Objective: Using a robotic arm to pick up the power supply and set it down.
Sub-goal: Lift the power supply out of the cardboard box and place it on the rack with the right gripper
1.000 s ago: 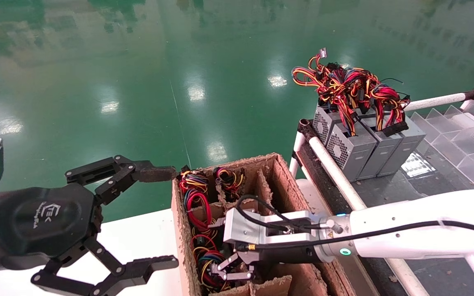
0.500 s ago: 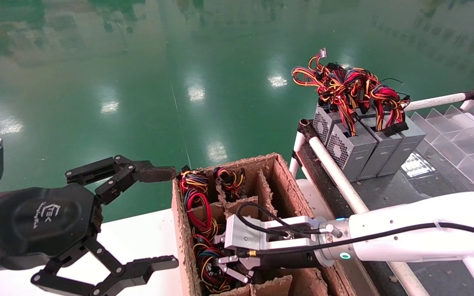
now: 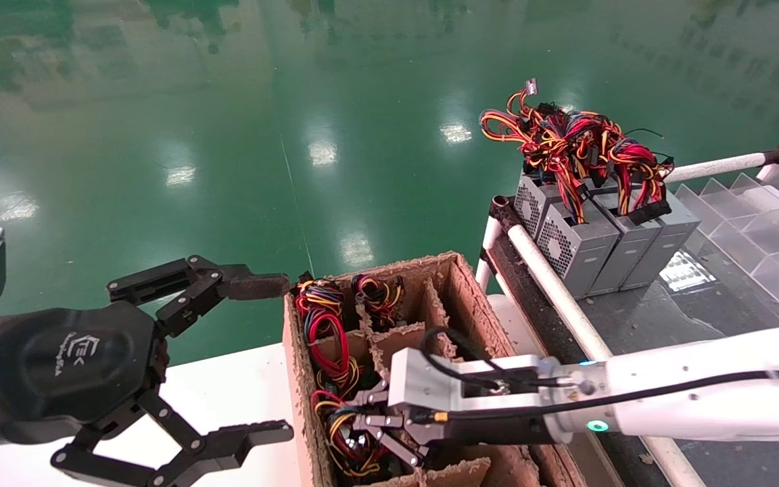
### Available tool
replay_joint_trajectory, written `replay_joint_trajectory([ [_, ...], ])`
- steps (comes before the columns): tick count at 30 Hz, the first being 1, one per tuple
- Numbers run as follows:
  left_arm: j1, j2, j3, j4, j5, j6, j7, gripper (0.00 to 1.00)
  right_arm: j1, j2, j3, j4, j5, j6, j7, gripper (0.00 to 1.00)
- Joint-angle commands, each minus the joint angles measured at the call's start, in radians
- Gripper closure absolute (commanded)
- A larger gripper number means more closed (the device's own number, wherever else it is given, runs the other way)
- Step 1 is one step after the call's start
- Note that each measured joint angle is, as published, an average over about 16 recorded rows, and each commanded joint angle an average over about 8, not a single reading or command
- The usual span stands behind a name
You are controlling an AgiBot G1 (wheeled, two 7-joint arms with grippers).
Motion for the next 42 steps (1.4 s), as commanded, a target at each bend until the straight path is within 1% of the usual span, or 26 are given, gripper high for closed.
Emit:
replay_joint_trajectory([
  [1,0.0,0.0,0.0,0.0,0.0,0.0,0.0,0.0,-0.008,0.015,0.014,0.019,0.024,-0.004,-0.011,1.0],
  [6,0.0,0.0,0.0,0.0,0.0,0.0,0.0,0.0,-0.045,0.071,0.084,0.082,0.109,0.027,-0.026,1.0],
  [10,0.0,0.0,0.0,0.0,0.0,0.0,0.0,0.0,-0.055,0.119,0.148,0.114,0.193,0.039,-0.025,1.0],
  [18,0.0,0.0,0.0,0.0,0.0,0.0,0.0,0.0,-0.036,0.213,0.282,0.122,0.368,0.023,-0.028,1.0],
  [23,0.0,0.0,0.001,0.0,0.0,0.0,0.0,0.0,-0.019,0.278,0.354,0.106,0.444,0.01,-0.035,1.0],
  [27,0.0,0.0,0.001,0.0,0.0,0.0,0.0,0.0,-0.009,0.337,0.401,0.073,0.464,0.008,-0.061,1.0],
  [34,0.0,0.0,0.001,0.0,0.0,0.0,0.0,0.0,-0.025,0.438,0.471,-0.019,0.443,0.021,-0.169,1.0],
  [42,0.0,0.0,0.001,0.0,-0.001,0.0,0.0,0.0,-0.066,0.522,0.504,-0.143,0.416,-0.008,-0.273,1.0],
])
